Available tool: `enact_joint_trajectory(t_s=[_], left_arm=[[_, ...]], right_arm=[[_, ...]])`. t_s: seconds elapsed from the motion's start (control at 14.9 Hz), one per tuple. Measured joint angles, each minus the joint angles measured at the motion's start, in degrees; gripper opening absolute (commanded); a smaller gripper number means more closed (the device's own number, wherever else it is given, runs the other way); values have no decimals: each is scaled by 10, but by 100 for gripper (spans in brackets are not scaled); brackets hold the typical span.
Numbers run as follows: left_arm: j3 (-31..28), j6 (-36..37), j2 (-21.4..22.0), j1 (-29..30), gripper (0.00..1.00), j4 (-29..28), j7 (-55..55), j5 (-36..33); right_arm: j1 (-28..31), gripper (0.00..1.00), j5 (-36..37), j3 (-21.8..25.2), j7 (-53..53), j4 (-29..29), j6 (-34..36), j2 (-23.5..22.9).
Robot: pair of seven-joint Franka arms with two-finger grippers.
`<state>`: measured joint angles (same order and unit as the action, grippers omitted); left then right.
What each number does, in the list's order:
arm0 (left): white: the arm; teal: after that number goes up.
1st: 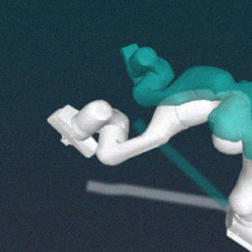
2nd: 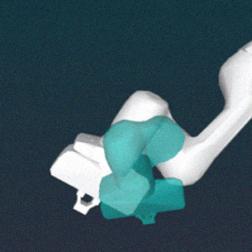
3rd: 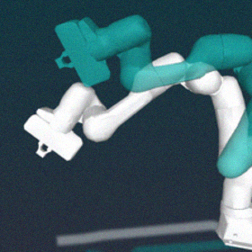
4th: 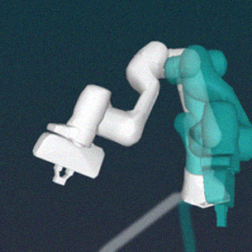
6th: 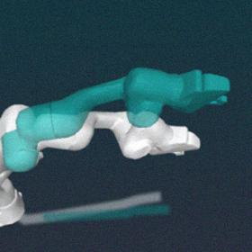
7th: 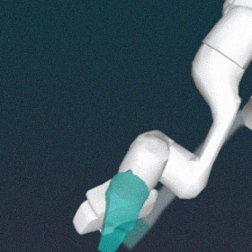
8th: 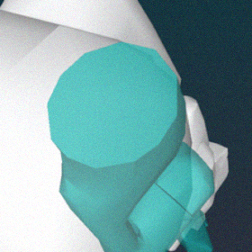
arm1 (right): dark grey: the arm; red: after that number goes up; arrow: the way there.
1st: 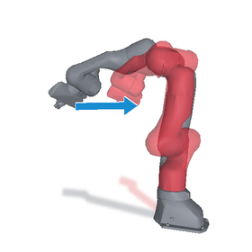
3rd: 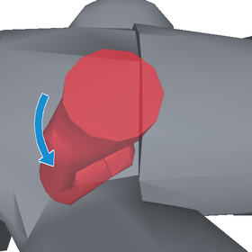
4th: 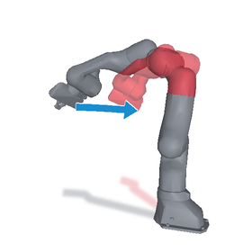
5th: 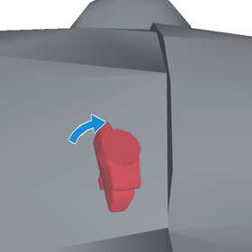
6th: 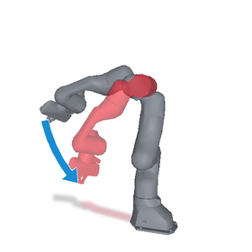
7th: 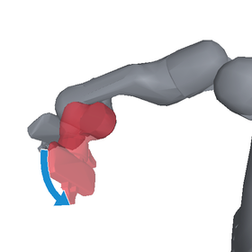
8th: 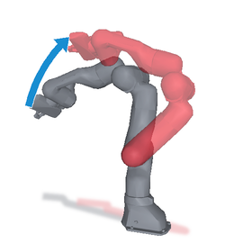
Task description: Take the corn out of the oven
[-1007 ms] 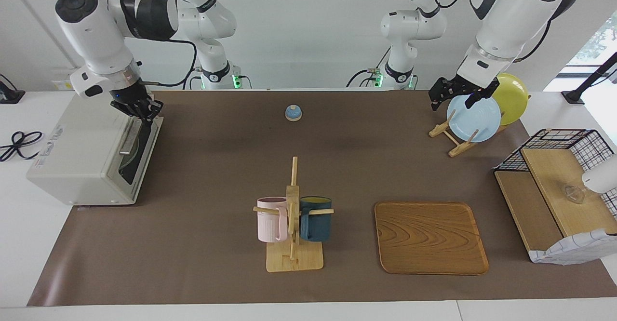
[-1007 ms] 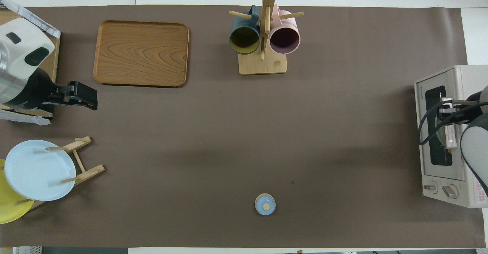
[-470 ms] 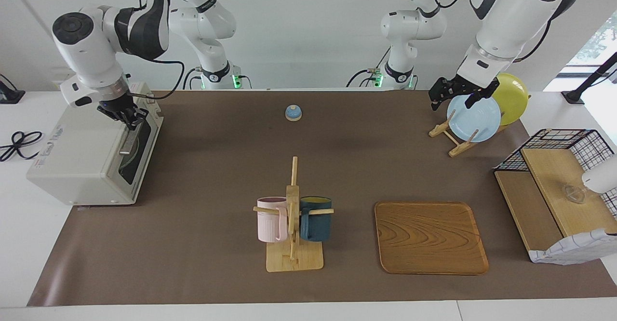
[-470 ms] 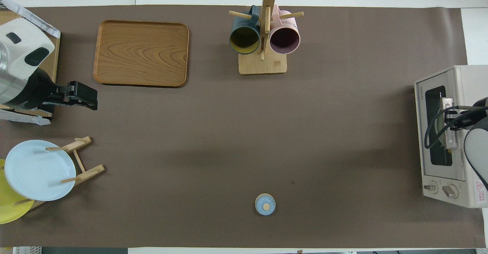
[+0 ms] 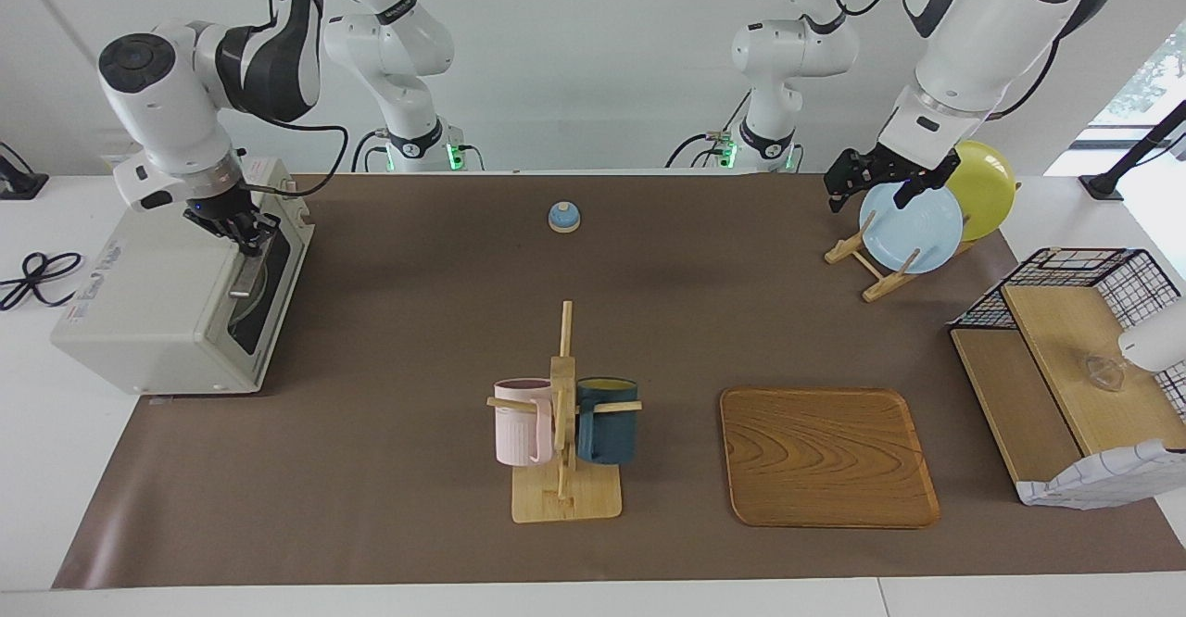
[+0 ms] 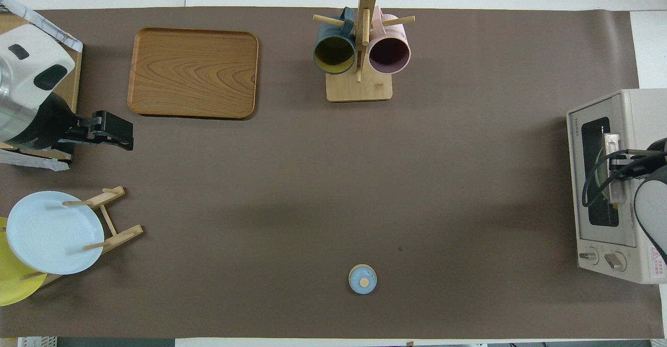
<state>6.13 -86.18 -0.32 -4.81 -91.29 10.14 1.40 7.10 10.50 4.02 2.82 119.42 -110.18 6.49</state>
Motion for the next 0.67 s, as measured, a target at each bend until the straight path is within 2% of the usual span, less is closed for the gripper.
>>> enact_joint_trajectory(t_s=[0.13, 0.34, 0.67], left_arm=[[0, 0, 0, 0, 100, 0, 0, 0], [0, 0, 0, 0, 100, 0, 0, 0], [0, 0, 0, 0, 100, 0, 0, 0]], right_arm=[[-3, 0, 0, -2, 0, 5, -6, 2], [-46, 0, -6, -4, 18, 21, -37, -1], [-96, 0, -47, -12, 48, 41, -121, -60]])
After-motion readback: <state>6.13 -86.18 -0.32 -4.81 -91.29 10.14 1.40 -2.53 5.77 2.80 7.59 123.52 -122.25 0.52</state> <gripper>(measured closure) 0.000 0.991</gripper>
